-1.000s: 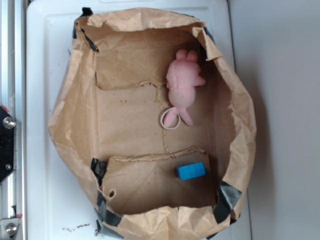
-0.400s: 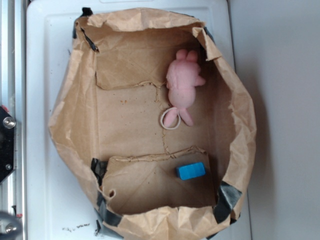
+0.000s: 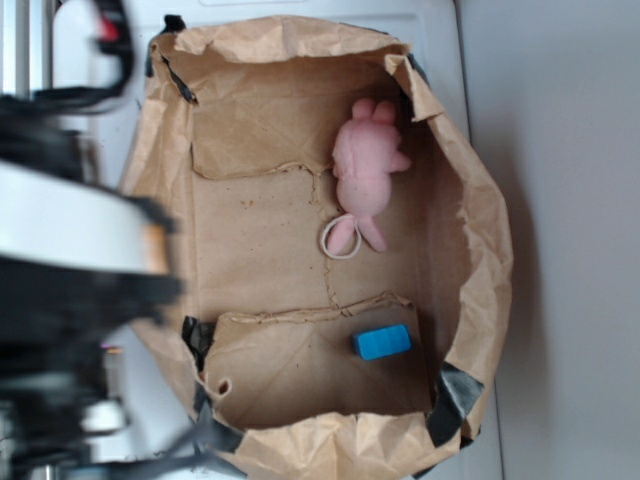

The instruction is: Grab the pink bunny.

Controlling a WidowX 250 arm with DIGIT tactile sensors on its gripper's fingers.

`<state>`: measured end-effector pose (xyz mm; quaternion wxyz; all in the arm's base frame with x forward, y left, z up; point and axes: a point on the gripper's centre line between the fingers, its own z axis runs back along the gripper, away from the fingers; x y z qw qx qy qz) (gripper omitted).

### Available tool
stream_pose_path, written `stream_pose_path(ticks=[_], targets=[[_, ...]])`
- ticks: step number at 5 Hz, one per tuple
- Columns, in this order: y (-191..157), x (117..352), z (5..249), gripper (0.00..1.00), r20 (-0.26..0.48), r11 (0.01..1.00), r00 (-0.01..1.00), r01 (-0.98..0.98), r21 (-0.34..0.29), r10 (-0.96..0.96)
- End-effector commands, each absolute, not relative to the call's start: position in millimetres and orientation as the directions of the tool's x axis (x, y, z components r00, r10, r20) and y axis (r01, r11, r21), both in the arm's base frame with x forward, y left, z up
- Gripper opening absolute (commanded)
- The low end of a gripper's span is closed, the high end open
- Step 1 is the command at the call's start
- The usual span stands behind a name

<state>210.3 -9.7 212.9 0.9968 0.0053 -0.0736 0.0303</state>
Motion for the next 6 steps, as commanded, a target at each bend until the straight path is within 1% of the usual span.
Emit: stream_pose_path(ticks=[1, 2, 3, 4, 5, 6], targets=[[0, 274, 202, 1.00, 0.268, 0.991, 0.954, -0.130, -0.022, 0.131], [8, 294, 182, 1.00, 0.288, 0.988, 0.946, -0.144, -0.050, 0.152], [21, 307, 161, 1.00, 0.266, 0.985, 0.949, -0.159, -0.069, 0.172], [10, 295, 132, 1.00, 0.241, 0.986, 0.956, -0.158, -0.055, 0.167], [-2, 282, 107, 1.00, 0.216, 0.992, 0.968, -0.129, -0.010, 0.128], [4, 294, 91, 1.00, 0.170, 0.990, 0.976, -0.140, 0.002, 0.137]])
